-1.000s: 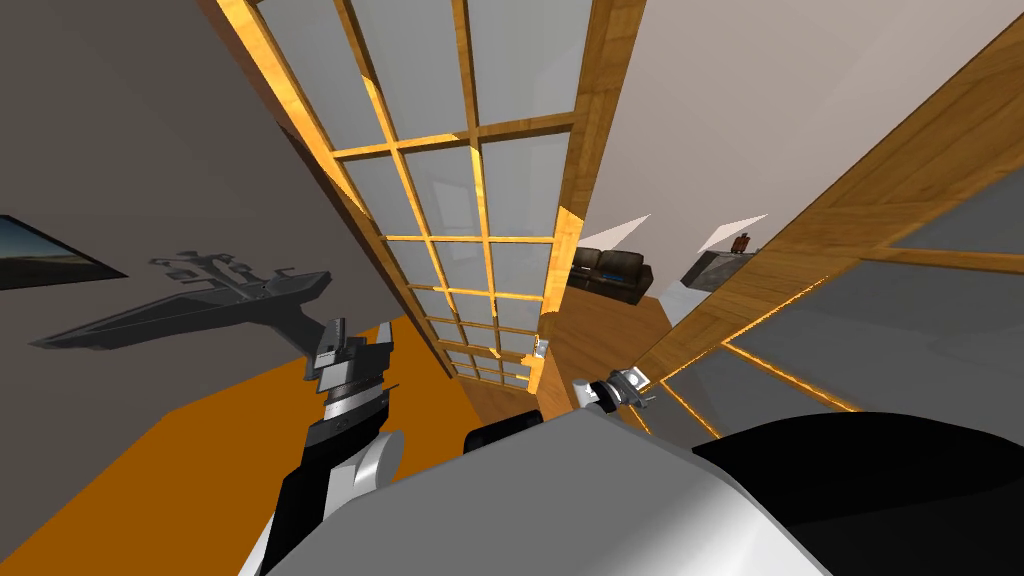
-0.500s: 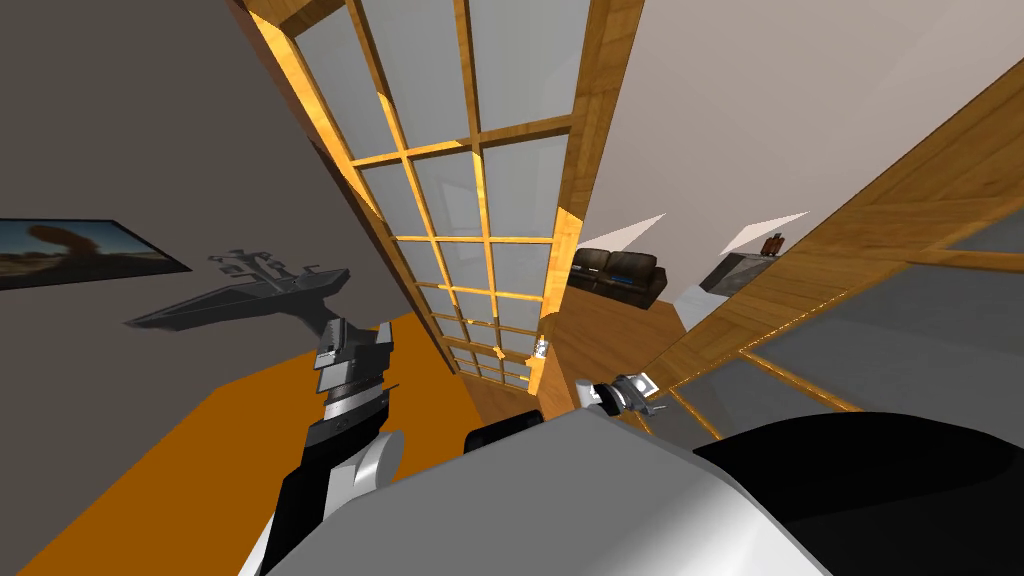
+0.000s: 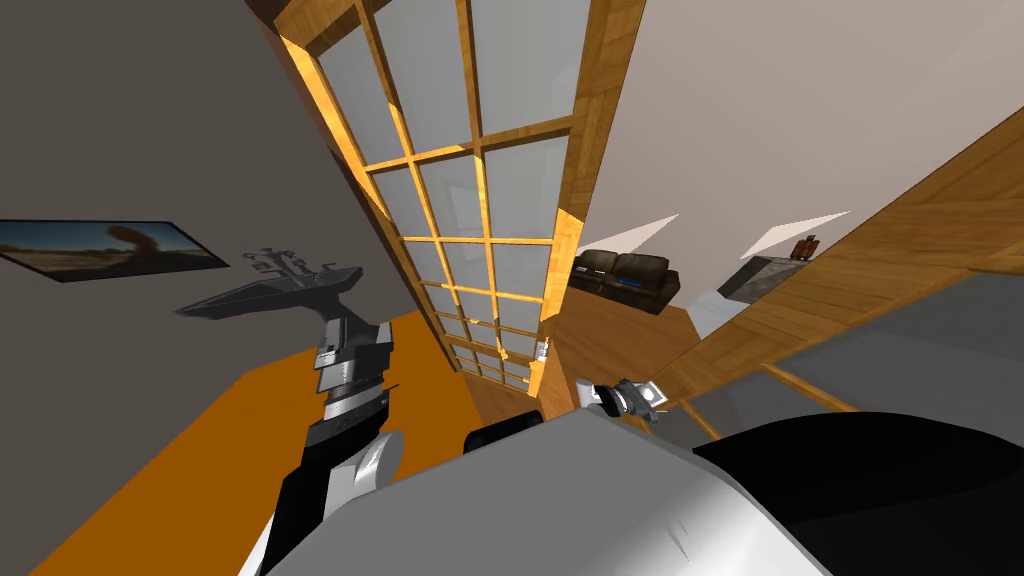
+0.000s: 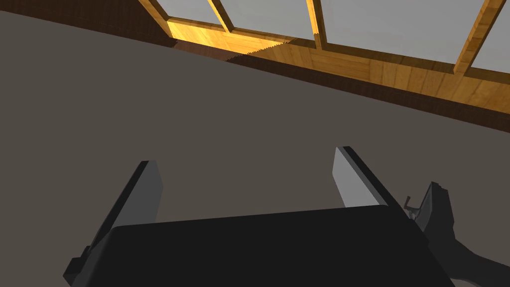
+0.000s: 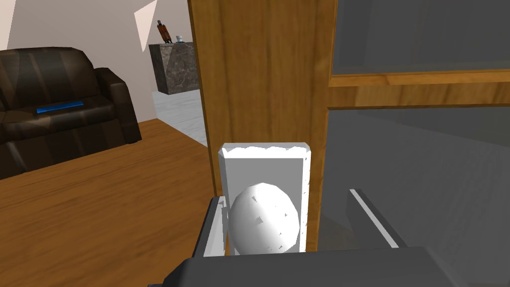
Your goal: Push the door open
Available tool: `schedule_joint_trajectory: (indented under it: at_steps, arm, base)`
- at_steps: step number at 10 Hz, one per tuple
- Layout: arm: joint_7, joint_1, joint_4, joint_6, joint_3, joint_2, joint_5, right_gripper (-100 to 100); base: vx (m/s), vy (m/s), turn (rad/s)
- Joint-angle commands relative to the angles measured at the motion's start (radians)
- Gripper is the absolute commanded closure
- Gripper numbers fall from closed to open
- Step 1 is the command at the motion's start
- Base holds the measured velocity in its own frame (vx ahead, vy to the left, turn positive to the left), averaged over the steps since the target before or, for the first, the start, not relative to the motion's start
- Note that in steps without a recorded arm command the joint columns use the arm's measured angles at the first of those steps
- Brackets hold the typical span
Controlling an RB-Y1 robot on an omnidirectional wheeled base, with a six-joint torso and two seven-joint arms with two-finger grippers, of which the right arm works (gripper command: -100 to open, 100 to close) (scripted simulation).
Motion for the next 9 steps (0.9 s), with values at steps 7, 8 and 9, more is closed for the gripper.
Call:
schedule_joint_trajectory:
  at_steps: [7,8,9]
  arm:
    - [-0.011,-0.008,0.056,-0.066,-0.038,-0.022,-0.07,100]
    - [-0.011,-0.008,0.056,-0.066,-0.038,-0.022,-0.07,100]
    - [-0.007,-0.006,0.059,-0.083,-0.058,-0.028,-0.092,100]
  base:
    - [0.005,-0.057,0.087]
    - [-0.04,-0.159,0.011]
    - [-0.019,-0.157,0.051]
